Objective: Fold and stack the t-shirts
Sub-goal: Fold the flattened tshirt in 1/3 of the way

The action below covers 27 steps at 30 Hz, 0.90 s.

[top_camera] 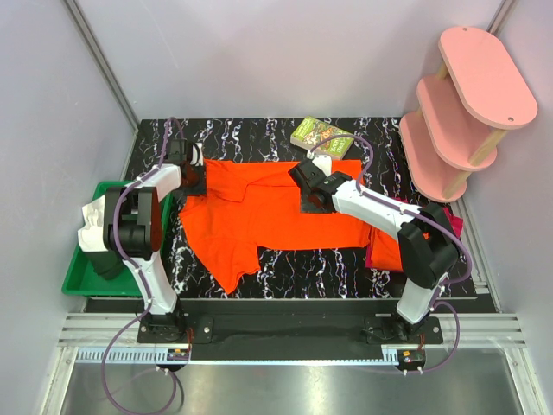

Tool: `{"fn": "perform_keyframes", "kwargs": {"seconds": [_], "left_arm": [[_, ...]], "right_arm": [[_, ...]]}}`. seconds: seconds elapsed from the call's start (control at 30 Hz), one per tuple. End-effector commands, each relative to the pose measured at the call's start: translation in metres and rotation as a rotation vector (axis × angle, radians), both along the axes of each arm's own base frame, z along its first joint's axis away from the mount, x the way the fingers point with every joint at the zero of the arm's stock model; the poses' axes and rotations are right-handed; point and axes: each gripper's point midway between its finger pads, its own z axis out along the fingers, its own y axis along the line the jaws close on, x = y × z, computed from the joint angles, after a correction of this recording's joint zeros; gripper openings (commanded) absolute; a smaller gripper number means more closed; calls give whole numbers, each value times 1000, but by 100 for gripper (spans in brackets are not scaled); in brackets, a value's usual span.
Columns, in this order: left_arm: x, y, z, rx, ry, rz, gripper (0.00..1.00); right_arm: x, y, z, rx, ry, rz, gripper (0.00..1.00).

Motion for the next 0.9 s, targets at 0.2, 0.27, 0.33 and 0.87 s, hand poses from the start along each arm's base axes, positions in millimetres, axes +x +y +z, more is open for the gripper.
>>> {"fn": "perform_keyframes", "kwargs": {"seconds": [0.2,0.27,0.33,0.87], "left_arm": [[7,3,20,1,-77,3,11],[4,3,22,1,-77,5,4],[0,2,25,-3,-70,2,0],[-58,-7,32,-45,46,-54,0]], "right_arm": [[2,5,10,22,-32,-9,48],[2,5,10,24,-34,-12,48],[3,4,13,26,-41,-15,48],[-3,10,12,47,-43,-10,48]]}}
